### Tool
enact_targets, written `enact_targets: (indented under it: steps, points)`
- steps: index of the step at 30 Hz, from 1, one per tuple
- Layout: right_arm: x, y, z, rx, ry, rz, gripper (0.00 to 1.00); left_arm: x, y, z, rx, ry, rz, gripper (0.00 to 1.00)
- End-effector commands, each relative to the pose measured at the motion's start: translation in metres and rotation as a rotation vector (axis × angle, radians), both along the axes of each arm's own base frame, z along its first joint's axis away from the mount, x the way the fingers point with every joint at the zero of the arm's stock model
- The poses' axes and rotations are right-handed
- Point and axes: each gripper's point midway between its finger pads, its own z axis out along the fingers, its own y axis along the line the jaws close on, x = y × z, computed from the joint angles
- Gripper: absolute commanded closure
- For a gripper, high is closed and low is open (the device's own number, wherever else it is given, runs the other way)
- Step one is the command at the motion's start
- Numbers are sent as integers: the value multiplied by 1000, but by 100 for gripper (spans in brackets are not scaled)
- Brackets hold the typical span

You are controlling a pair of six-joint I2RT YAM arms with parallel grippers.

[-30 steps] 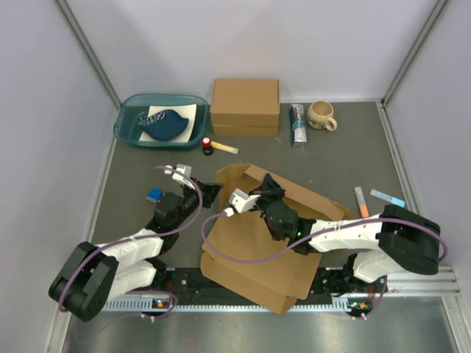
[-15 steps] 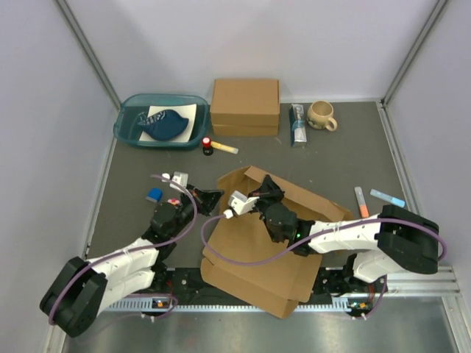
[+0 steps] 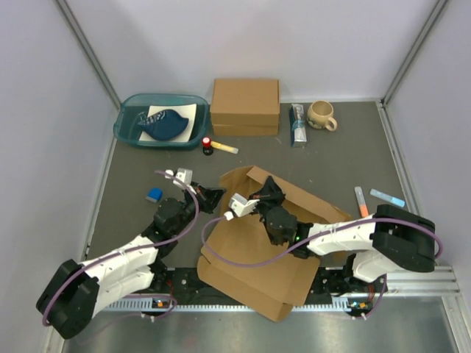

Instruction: Fold the paper box

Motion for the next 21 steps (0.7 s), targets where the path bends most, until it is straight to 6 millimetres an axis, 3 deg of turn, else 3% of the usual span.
enact_targets:
  steps: [1,11,21]
  points:
    - [-7,6,5,81,-7,19,100,15,-9,56,-50,-117,16,100]
    - [-10,5,4,84,-7,25,100,31,-13,65,12,-120,38,100]
    - [-10,3,4,81,-15,17,100,-14,-35,29,-122,33,-158,100]
